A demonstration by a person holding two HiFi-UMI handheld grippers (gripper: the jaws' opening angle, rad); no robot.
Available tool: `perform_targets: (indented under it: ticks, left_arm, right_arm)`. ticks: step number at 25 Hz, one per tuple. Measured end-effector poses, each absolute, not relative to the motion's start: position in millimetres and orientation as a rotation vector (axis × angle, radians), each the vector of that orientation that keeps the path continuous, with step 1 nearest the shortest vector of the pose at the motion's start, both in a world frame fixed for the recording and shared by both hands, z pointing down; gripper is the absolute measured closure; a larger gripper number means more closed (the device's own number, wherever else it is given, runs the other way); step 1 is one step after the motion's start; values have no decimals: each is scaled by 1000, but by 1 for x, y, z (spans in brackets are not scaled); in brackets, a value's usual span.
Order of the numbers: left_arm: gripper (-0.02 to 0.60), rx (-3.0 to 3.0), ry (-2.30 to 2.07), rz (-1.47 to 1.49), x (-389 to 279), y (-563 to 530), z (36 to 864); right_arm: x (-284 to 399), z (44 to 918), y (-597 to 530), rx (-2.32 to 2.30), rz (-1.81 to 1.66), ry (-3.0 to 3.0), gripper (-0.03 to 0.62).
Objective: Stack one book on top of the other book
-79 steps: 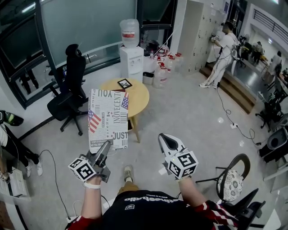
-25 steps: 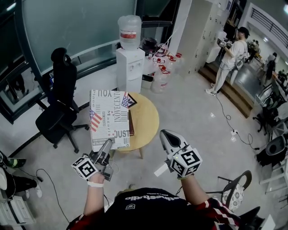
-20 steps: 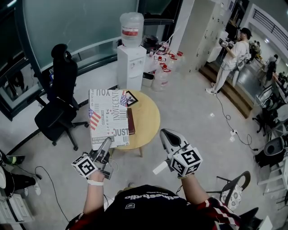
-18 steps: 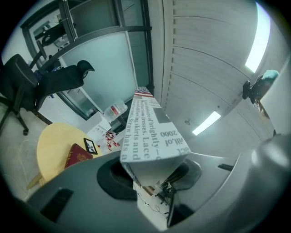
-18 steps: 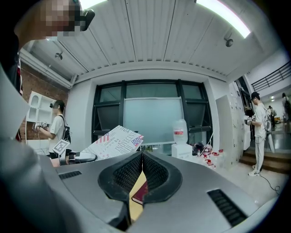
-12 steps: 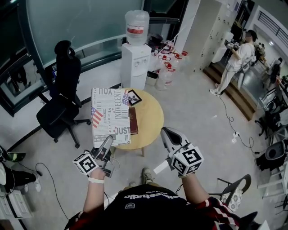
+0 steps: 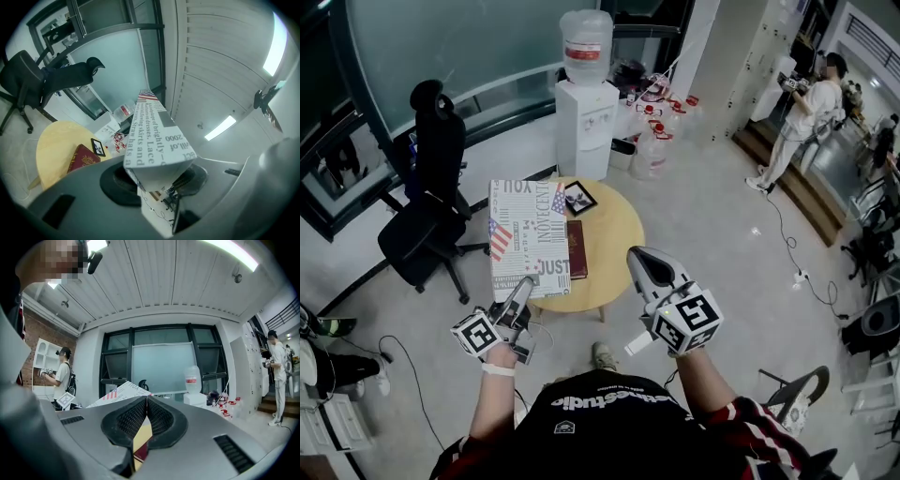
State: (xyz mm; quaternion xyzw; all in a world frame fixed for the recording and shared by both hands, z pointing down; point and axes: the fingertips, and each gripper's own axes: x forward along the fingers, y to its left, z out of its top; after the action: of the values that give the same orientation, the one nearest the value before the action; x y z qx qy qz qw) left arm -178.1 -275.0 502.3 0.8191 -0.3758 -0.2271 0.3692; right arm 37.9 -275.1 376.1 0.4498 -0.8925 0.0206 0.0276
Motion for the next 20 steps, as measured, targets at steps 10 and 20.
perform_targets:
  ticks: [10,20]
  left_arm:
    - [411,1836,-801,-672,-129,-305,556]
    - [412,1828,-844,-516,-105,-345,616]
  right_arm:
    - [69,400,-310,1372,149,-2756,565]
    - [92,422,-337,1374,231,-2743,565]
